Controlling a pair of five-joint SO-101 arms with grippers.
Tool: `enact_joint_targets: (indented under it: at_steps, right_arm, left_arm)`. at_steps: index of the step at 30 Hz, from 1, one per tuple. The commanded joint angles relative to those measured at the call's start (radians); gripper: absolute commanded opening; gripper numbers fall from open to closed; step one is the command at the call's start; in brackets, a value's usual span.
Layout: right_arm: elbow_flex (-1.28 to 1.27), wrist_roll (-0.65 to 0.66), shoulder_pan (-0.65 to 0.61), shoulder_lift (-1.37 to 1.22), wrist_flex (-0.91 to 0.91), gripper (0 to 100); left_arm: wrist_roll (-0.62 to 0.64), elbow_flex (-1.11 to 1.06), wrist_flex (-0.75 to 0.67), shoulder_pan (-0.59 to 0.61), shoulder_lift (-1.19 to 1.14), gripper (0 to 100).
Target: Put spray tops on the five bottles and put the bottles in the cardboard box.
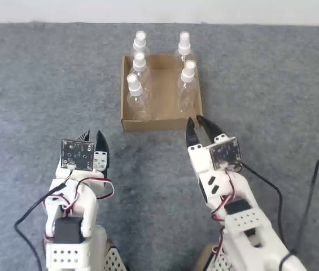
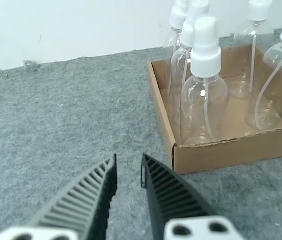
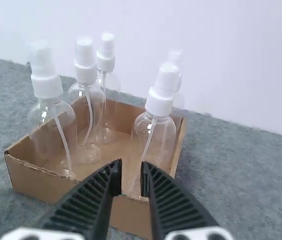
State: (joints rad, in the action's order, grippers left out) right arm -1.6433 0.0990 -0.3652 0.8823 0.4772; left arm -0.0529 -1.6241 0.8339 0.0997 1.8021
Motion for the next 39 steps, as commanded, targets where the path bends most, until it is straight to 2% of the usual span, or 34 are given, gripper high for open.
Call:
enact_joint_targets:
  at_steps: [1,21,28,34,39]
  right_arm:
    - [-0.012,0.002,0.012,0.127,-0.088,2.8]
    - [-0.049,-0.006,0.16,0.684,-0.849,3.2]
    - [-0.048,-0.006,0.156,0.817,-1.153,3.2]
    - [-0.043,-0.008,0.156,0.891,-1.38,3.2]
    - [-0.041,-0.006,0.162,0.923,-1.55,3.2]
  left_arm:
    - [-0.006,0.008,-0.029,-0.005,0.017,8]
    - [-0.006,-0.001,-0.031,-0.005,0.017,8]
    - [-0.014,-0.062,-0.072,0.0,0.012,8]
    - [-0.014,-0.061,0.003,-0.003,0.012,8]
    - [-0.006,-0.061,0.006,0.002,0.011,8]
